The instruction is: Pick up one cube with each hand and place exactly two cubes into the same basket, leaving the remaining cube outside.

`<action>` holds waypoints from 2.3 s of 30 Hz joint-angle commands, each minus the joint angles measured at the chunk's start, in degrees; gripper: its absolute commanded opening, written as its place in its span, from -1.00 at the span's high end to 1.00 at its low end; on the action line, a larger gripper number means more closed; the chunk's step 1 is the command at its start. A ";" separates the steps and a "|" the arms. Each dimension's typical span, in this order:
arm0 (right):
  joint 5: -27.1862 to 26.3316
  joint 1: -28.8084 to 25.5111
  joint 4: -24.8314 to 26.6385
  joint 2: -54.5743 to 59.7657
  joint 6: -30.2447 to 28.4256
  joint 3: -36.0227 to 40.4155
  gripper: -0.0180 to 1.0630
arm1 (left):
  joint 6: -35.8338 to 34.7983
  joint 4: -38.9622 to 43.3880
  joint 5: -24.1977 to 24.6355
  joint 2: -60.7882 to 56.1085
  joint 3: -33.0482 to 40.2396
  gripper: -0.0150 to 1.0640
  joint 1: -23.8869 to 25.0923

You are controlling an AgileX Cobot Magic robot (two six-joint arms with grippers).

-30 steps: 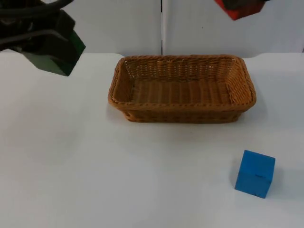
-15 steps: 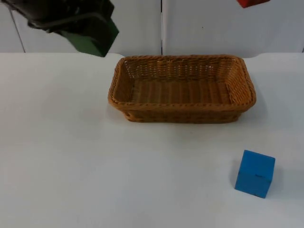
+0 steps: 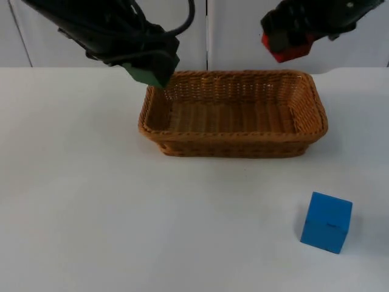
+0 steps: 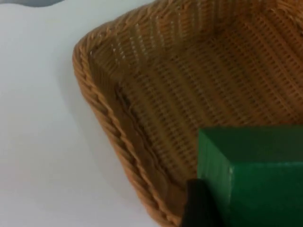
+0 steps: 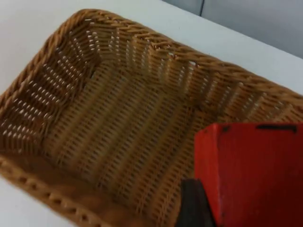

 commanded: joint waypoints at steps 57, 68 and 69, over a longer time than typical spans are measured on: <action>-0.99 -3.53 0.17 20.29 1.62 -10.57 -0.40 | 23.91 -20.16 2.48 21.92 -13.25 -0.35 -0.32; 0.78 -3.53 0.07 11.54 1.62 -10.57 -0.42 | 23.91 -20.16 6.08 15.88 -13.25 -0.35 -0.32; 1.13 -3.53 -0.04 10.76 1.62 -10.57 -0.42 | 23.91 -20.06 6.33 15.24 -13.25 -0.35 -0.32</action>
